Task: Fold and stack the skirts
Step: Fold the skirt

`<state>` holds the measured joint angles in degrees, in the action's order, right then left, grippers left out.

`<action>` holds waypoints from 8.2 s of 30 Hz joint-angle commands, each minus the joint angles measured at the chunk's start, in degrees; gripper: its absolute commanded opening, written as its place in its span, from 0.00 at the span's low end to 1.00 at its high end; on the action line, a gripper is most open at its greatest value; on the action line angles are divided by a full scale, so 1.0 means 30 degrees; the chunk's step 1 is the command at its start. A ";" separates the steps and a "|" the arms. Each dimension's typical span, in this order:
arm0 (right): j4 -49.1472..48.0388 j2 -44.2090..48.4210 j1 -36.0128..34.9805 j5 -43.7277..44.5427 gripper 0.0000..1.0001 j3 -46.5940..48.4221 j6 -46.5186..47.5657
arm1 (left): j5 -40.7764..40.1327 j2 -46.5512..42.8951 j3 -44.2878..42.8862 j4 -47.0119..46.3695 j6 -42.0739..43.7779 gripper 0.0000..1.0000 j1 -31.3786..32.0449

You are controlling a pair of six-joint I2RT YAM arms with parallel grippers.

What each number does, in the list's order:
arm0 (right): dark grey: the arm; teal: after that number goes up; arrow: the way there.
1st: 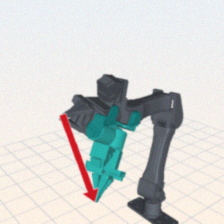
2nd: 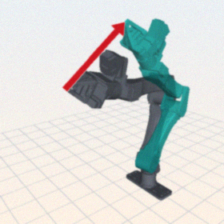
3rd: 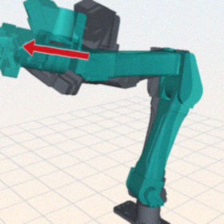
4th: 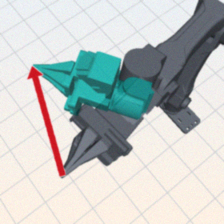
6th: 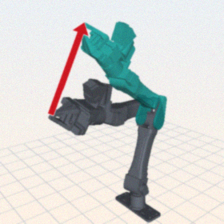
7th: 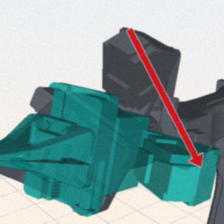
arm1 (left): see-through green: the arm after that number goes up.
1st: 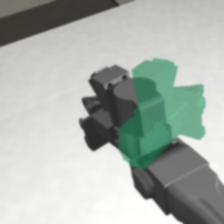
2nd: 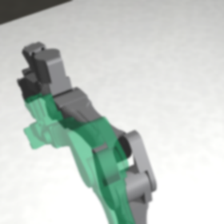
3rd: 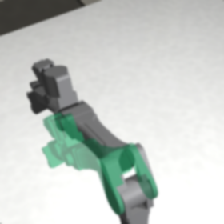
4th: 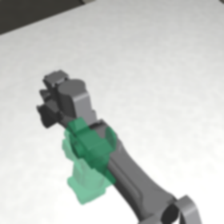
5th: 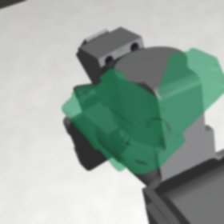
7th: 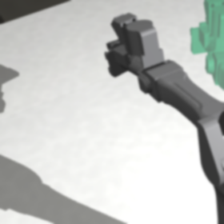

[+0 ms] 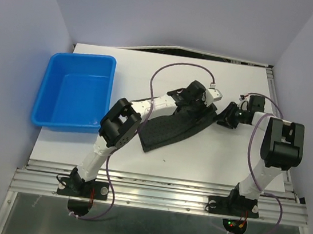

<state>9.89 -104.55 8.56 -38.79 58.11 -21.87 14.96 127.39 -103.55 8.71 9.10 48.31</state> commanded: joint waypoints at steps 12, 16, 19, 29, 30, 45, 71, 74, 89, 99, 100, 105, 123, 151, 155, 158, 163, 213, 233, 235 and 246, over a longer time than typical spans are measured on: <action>-0.2007 -0.2443 0.0077 0.0419 0.34 -0.1029 -0.1265 | -0.1120 0.0369 -0.0759 -0.0706 -0.0046 0.42 0.0624; -0.2125 -0.2473 0.0077 0.0301 0.28 -0.1146 -0.1353 | -0.1295 0.0163 -0.0406 -0.0852 -0.0017 0.38 0.0682; -0.2183 -0.2502 0.0077 0.0214 0.22 -0.1234 -0.1354 | -0.1968 0.0337 -0.0465 -0.0823 0.0071 0.54 0.0799; -0.2212 -0.2532 0.0077 0.0009 0.07 -0.1322 -0.1528 | -0.2206 0.0428 -0.0846 -0.0354 0.0276 0.22 0.1062; -0.2358 -0.2561 0.0077 -0.0021 0.04 -0.1351 -0.1558 | -0.2204 0.0049 -0.0672 -0.0354 0.0305 0.16 0.1092; -0.2681 -0.2503 0.0077 0.0067 0.01 -0.1615 -0.1852 | -0.1998 -0.2006 0.1000 0.0377 0.0598 0.00 0.1942; -0.1573 -0.1215 0.0077 0.0185 0.19 -0.1644 -0.0655 | -0.0243 0.1568 0.0093 0.0701 0.0833 0.09 0.1913; -0.0753 -0.0572 0.0077 -0.0429 0.43 -0.1877 0.0341 | -0.0037 0.1540 0.0121 0.0292 0.0920 0.11 0.1883; 0.0191 -0.0658 0.1687 -0.1717 0.68 -0.2200 0.0931 | 0.0754 0.1422 0.0883 -0.0149 0.1009 0.11 0.1649; -0.0803 0.1102 0.1894 -0.3361 1.00 -0.3343 0.0674 | 0.1516 0.1686 0.0473 -0.0120 0.0891 0.11 0.1590; -0.1213 0.0898 0.1894 -0.3303 1.00 -0.3373 0.0320 | 0.1575 0.1686 0.0473 -0.0120 0.0891 0.11 0.1590; -0.4084 -0.0481 0.1308 -0.1957 0.94 -0.3460 -0.0824 | 0.1897 0.1511 0.0853 -0.0120 0.1067 0.11 0.1590; -0.5875 -0.1653 0.0575 0.0710 0.01 -0.3636 -0.0885 | -0.0120 -0.8032 0.8814 0.4472 0.4873 0.44 0.1356; -0.5201 -0.1594 0.0575 0.1063 0.01 -0.3578 -0.0621 | -0.1911 -1.2904 1.5004 0.6823 0.5813 0.46 0.1385; -0.5201 -0.1682 0.0575 0.1063 0.01 -0.3607 -0.0621 | -0.2086 -1.2378 1.4741 0.6560 0.5813 0.46 0.1415; -0.5143 -0.1741 0.0575 0.1034 0.01 -0.3607 -0.0621 | -0.2087 -1.2260 1.4683 0.6238 0.5726 0.47 0.1386; -0.5113 -0.1799 0.0575 0.1005 0.01 -0.3607 -0.0650 | -0.2087 -1.1879 1.4594 0.6091 0.5754 0.41 0.1415; 0.7303 0.4787 0.1218 0.0183 0.91 -0.2762 0.4064 | 0.2015 -0.7870 0.7446 0.6652 0.3443 0.51 -0.5265; 0.5581 -0.4341 -0.1973 0.0831 0.80 1.2765 0.9077 | 0.0407 -0.0806 0.2469 0.5331 0.6780 0.48 -0.5412; 0.5580 -0.5631 -0.1973 0.0537 0.77 1.3790 0.8785 | -0.1405 -0.0309 0.0831 0.4716 0.6373 0.48 -0.5441; 0.7864 -0.3504 -0.1973 -0.0225 0.70 0.7718 1.2385 | 0.0399 -0.6062 0.4670 0.5298 0.2621 0.50 -0.6378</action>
<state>30.04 -122.63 2.55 -38.35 90.24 9.41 11.38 123.37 -99.44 21.98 20.32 29.93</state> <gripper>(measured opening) 0.696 0.508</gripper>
